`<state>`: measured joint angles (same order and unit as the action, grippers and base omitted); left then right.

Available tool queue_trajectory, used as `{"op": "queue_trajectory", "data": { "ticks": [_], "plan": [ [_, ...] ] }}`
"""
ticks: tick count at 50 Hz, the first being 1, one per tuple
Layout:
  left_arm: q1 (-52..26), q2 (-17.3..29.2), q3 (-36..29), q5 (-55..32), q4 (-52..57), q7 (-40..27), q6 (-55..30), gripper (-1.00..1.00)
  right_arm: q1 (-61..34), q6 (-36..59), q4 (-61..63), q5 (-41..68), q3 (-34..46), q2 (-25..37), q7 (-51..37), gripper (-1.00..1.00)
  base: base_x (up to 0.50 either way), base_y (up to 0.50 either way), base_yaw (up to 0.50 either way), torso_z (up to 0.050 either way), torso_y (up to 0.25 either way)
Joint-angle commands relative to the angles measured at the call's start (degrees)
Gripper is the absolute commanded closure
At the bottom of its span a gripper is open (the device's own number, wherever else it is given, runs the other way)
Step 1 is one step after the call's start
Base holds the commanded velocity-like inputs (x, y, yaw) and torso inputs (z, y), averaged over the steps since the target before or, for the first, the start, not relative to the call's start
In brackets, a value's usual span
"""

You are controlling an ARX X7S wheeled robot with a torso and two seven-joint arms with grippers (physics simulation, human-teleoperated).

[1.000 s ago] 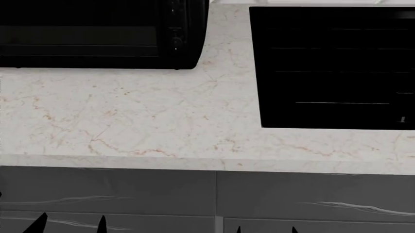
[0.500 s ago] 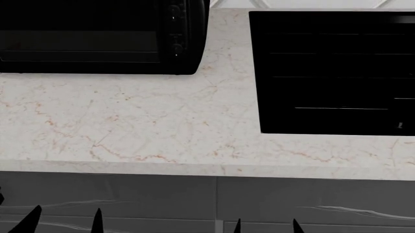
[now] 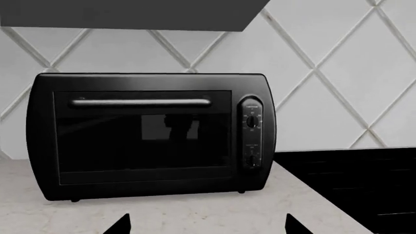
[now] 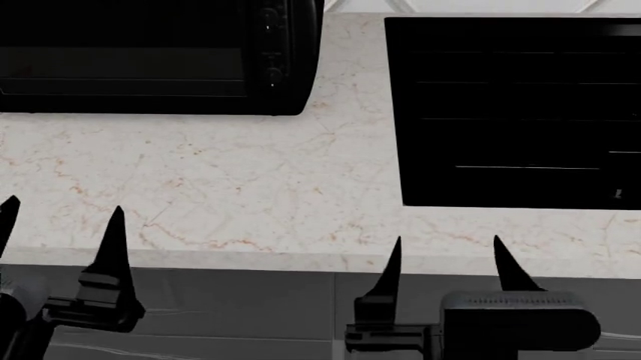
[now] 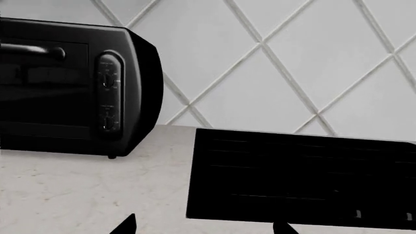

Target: Turn on the toaster oven by setting the timer.

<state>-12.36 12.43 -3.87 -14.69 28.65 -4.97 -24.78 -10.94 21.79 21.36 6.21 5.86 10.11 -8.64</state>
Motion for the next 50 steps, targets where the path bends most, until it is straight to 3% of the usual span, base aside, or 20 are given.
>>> {"op": "queue_trajectory", "data": {
  "ticks": [1, 13, 26, 50],
  "plan": [
    [-9.91, 2.24, 2.75, -5.88, 4.48, -0.07, -12.59, -1.0, -9.27, 8.02, 1.36, 1.15, -0.04, 2.18, 1.04, -1.0, 0.0, 0.0, 0.0, 0.0, 0.0],
    [-14.86, 4.39, 1.75, -5.96, -1.26, 2.72, -12.21, -1.0, -19.7, 13.97, -3.58, 2.96, 0.04, 2.76, 2.59, -1.0, 0.0, 0.0, 0.0, 0.0, 0.0],
    [-13.78, 4.33, 3.39, -5.86, -1.08, 0.69, -11.98, -1.0, -19.67, 13.51, -3.75, 2.71, 1.03, 2.5, 1.86, -1.0, 0.0, 0.01, 0.0, 0.0, 0.0],
    [-14.36, 5.34, 2.43, -6.12, -0.58, 0.14, -13.41, -1.0, -19.08, 12.27, -4.38, 3.1, 2.19, 3.31, 2.15, -1.0, 0.0, 0.5, 0.0, 0.0, 0.0]
  ]
}}
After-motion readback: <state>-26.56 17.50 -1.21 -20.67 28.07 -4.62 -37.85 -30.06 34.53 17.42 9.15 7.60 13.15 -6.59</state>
